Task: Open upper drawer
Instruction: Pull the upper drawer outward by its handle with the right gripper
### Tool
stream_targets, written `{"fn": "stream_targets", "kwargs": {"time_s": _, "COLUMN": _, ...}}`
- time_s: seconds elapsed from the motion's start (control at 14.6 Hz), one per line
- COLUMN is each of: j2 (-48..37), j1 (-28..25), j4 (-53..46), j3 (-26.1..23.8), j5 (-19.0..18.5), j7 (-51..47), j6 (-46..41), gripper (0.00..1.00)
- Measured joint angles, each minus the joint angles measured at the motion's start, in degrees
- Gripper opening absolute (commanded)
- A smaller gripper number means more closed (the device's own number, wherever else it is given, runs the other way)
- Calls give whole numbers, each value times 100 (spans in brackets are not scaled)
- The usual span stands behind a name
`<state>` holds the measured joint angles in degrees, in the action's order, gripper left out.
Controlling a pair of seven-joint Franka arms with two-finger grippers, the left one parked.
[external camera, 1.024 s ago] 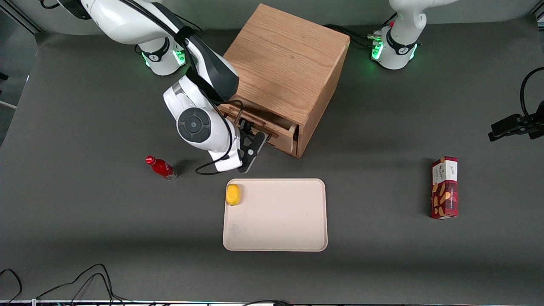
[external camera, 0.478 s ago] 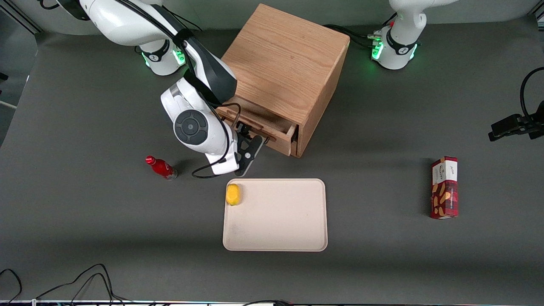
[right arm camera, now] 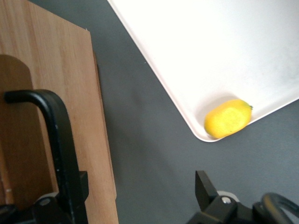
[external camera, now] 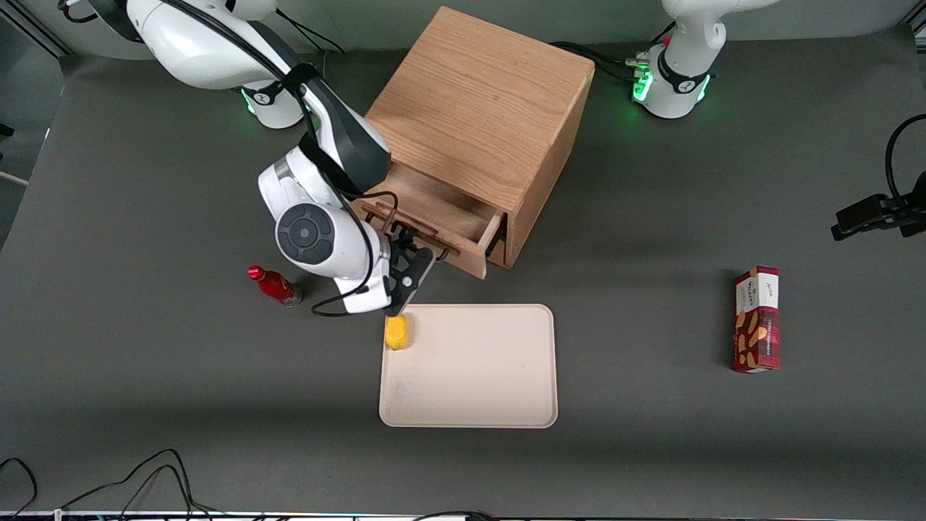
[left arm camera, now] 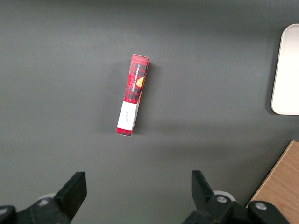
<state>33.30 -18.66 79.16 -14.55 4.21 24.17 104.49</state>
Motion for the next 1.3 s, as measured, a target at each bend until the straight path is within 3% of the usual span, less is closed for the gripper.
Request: {"fn": "stream_targets", "kwargs": {"time_s": 1.3, "j2": 614, "j1": 326, "j4": -925, "j3": 145, "j5": -37, "j7": 721, "j6": -26, "gripper": 100}}
